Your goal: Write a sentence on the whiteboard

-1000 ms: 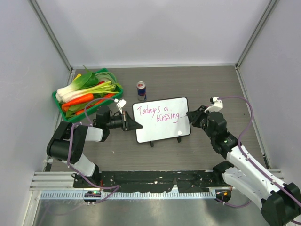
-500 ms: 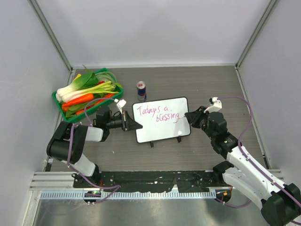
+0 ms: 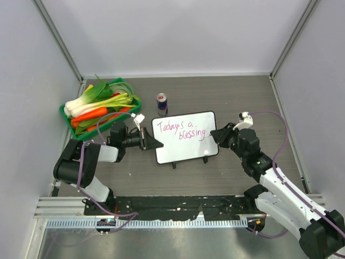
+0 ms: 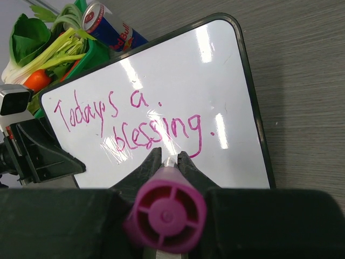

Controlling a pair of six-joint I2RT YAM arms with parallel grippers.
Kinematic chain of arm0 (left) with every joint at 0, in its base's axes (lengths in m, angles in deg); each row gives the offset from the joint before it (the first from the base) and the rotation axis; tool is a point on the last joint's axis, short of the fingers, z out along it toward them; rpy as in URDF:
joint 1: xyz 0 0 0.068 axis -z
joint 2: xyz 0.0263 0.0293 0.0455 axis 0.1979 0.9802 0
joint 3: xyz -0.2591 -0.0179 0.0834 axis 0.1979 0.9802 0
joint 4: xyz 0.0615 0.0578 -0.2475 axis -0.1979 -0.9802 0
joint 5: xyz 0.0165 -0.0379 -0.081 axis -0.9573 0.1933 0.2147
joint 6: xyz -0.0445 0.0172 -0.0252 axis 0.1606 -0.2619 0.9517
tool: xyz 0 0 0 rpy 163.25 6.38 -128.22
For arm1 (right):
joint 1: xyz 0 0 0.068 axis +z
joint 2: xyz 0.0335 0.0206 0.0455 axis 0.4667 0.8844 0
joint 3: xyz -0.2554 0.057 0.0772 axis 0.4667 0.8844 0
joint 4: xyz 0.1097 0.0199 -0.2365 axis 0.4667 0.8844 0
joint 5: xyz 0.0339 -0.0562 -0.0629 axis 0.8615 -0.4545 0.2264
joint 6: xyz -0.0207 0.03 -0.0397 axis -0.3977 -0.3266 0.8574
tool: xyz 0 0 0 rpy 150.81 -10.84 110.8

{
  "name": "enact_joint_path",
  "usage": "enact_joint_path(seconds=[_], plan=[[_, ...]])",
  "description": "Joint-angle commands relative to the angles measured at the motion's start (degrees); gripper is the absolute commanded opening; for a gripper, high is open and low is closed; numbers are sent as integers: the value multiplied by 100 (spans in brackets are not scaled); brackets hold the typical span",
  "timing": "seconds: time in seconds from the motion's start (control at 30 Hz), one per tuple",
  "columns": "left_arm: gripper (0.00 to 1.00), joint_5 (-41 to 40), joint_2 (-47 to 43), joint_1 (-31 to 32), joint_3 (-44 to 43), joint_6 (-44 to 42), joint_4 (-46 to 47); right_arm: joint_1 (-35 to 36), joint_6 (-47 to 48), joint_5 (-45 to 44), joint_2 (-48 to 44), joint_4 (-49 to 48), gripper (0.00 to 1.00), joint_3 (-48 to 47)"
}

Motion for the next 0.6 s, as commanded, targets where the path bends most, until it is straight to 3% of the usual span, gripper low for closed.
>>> enact_joint_path(seconds=[0.0,0.57], plan=[[0,-383,115,24,-32,-140,-388,-18,-39,37,-81,-103,1,-37],[0,-375,124,24,-32,-140,-388,-18,-390,652,-502,758,1,-221]])
